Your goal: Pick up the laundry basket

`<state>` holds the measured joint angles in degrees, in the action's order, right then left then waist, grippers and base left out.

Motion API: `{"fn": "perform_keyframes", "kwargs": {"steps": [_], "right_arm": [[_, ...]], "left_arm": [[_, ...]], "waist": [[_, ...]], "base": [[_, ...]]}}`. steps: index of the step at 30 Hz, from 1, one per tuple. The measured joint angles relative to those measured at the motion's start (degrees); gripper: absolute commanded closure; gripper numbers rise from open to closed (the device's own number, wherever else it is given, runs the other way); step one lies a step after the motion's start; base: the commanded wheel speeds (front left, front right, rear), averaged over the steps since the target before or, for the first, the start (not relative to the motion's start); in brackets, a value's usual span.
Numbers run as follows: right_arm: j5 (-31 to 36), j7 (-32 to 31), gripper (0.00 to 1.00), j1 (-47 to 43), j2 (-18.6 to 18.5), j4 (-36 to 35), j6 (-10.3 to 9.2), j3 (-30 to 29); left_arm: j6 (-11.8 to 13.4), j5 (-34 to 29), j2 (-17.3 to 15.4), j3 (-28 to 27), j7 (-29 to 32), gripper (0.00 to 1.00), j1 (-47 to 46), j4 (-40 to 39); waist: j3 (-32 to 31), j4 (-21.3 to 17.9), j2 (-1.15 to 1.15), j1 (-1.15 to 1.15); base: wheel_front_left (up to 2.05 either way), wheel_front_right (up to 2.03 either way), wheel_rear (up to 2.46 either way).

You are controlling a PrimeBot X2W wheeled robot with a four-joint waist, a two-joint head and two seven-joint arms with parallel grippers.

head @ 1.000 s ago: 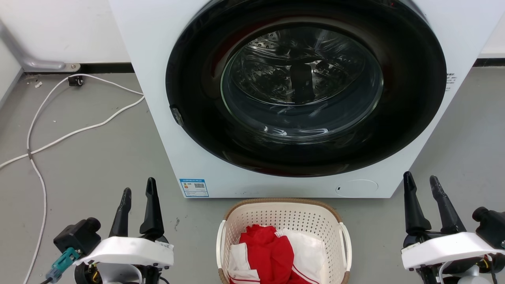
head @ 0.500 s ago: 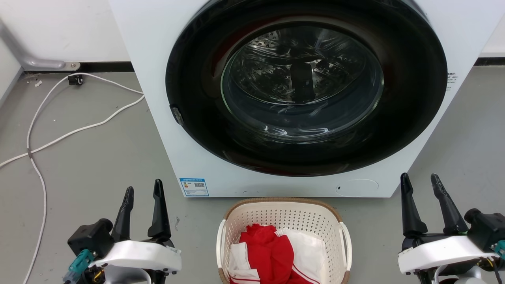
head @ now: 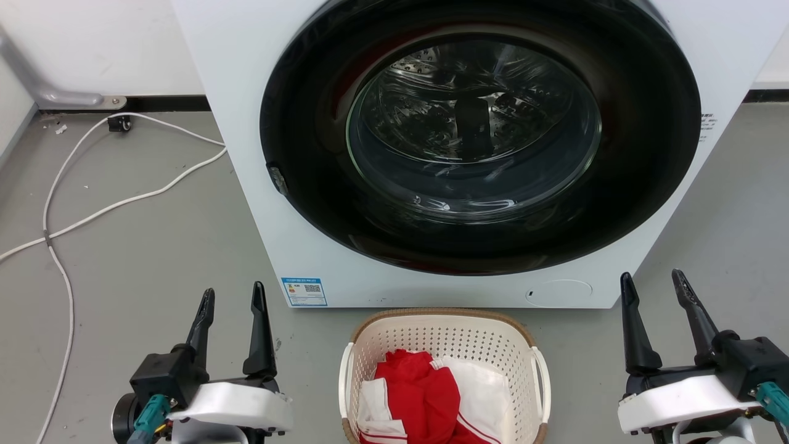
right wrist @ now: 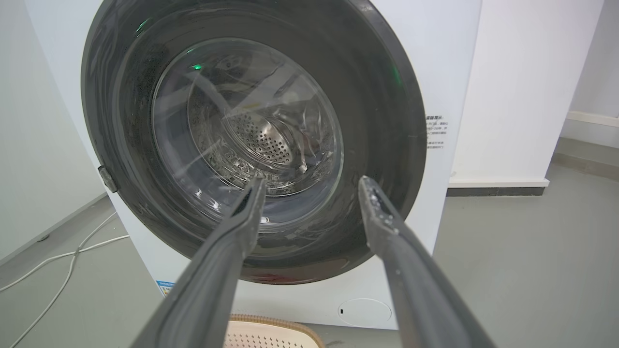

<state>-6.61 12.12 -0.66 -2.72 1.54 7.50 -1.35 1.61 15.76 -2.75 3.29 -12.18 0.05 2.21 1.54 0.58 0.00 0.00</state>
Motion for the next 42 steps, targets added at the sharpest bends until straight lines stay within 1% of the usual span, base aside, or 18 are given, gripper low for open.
{"fn": "perform_keyframes", "kwargs": {"steps": [27, 42], "right_arm": [[10.83, 2.83, 0.0, -0.78, -0.03, -1.21, 0.0, -0.14], [10.68, 2.97, 0.0, -1.08, -0.04, -0.97, 0.0, -0.03]], "left_arm": [[1.26, -12.27, -0.04, 1.62, -2.74, 0.0, 0.71, 0.78], [2.15, -13.03, -0.05, 1.48, -2.89, 0.0, 0.99, 1.63]], "waist": [[0.16, 0.11, 0.0, 0.0], [-0.01, 0.36, 0.0, 0.0]], "base": [[0.0, 0.0, 0.0], [0.0, 0.0, 0.0]]}}
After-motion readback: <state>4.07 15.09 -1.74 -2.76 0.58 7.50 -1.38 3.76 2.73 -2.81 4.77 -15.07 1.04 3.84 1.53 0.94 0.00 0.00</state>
